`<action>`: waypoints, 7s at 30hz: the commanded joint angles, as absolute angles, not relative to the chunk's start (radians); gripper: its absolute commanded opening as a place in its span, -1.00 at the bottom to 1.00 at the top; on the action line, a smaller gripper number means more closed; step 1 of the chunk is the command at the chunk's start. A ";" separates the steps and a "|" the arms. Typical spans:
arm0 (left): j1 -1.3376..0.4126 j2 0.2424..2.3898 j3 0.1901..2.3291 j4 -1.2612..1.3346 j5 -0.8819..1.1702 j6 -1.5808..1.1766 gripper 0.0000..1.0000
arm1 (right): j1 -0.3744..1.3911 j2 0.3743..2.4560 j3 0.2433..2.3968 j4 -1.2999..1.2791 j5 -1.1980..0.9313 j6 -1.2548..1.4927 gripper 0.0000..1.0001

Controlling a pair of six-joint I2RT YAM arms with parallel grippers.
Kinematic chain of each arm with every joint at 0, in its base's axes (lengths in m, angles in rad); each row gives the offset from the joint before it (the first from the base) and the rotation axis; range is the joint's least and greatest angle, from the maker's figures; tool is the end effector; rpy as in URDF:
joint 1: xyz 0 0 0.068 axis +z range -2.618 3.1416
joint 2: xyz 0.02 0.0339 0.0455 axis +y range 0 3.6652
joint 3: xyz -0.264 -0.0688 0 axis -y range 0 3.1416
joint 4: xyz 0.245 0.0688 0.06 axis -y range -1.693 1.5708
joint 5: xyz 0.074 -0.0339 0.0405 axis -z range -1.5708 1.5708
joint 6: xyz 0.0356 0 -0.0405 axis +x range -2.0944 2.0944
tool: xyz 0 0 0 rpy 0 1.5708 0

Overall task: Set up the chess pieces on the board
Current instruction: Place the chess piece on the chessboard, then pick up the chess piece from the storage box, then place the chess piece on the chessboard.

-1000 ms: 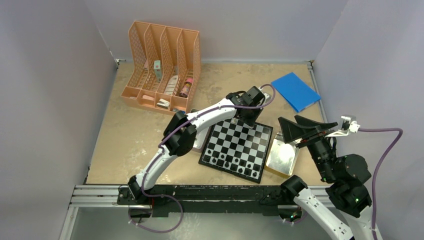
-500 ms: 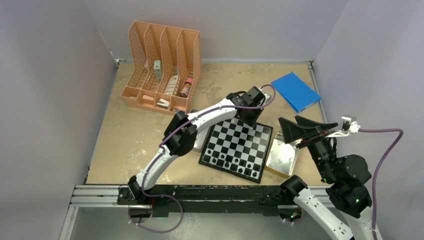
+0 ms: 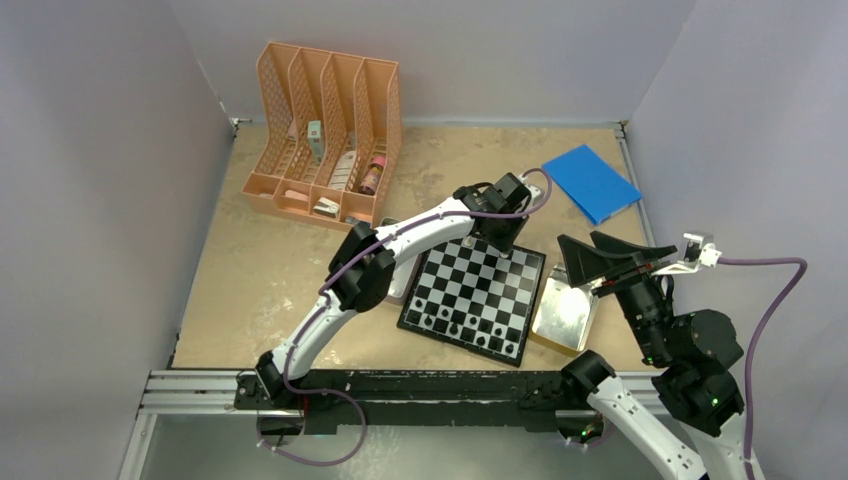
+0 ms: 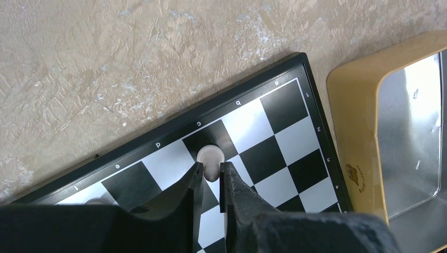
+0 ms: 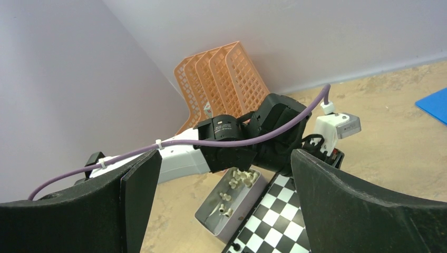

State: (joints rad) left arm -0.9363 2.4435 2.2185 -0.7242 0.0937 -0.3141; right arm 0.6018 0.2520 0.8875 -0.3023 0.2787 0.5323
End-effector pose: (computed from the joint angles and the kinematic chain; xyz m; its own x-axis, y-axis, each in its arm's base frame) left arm 0.3163 -0.4354 0.1980 -0.7160 0.4539 -0.5303 0.6444 0.7218 -0.2523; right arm 0.0288 0.0079 0.4084 0.0648 0.6365 -0.7686 -0.4212 0.7157 0.5571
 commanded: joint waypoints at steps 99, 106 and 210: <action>-0.543 1.870 1.436 -0.566 0.002 -0.376 -0.64 | 0.609 0.434 0.750 -0.127 0.192 0.528 0.90; -0.535 1.909 1.440 -0.561 0.002 -0.377 -0.65 | 0.609 0.433 0.749 -0.124 0.179 0.524 0.90; -0.746 2.317 2.100 -0.848 0.078 -0.304 -0.67 | 0.609 0.412 0.745 -0.113 0.176 0.512 0.90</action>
